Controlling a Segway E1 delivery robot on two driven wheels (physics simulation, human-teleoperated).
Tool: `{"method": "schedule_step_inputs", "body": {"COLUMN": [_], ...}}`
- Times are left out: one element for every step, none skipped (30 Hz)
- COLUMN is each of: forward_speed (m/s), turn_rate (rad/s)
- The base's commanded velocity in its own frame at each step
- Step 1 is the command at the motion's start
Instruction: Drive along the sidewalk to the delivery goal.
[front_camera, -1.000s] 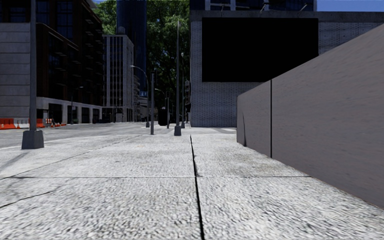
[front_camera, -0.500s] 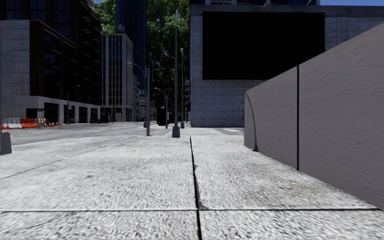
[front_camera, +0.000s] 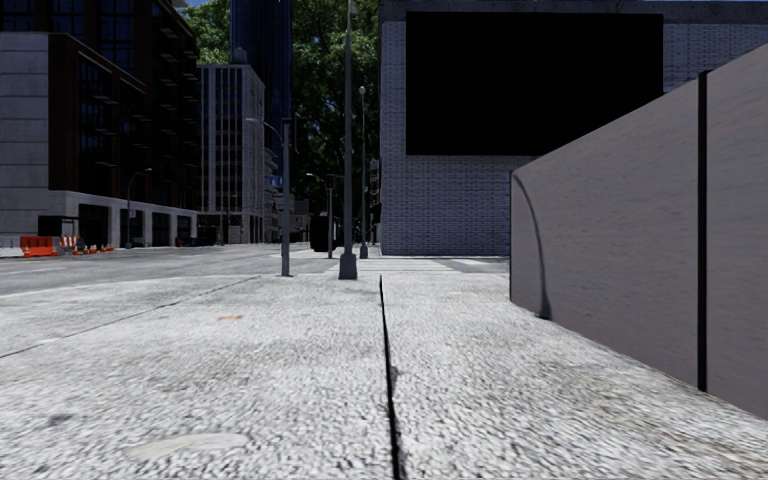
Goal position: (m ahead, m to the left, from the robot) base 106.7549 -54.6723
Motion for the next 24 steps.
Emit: {"method": "schedule_step_inputs", "body": {"forward_speed": [2.0,2.0,2.0,2.0,2.0,2.0,2.0,2.0,2.0,2.0,2.0,2.0,2.0,2.0,2.0,2.0,2.0,2.0,2.0,2.0,2.0,2.0,2.0,2.0], "turn_rate": [0.0,0.0,0.0,0.0,0.0,0.0,0.0,0.0,0.0,0.0,0.0,0.0,0.0,0.0,0.0,0.0,0.0,0.0,0.0,0.0,0.0,0.0,0.0,0.0]}}
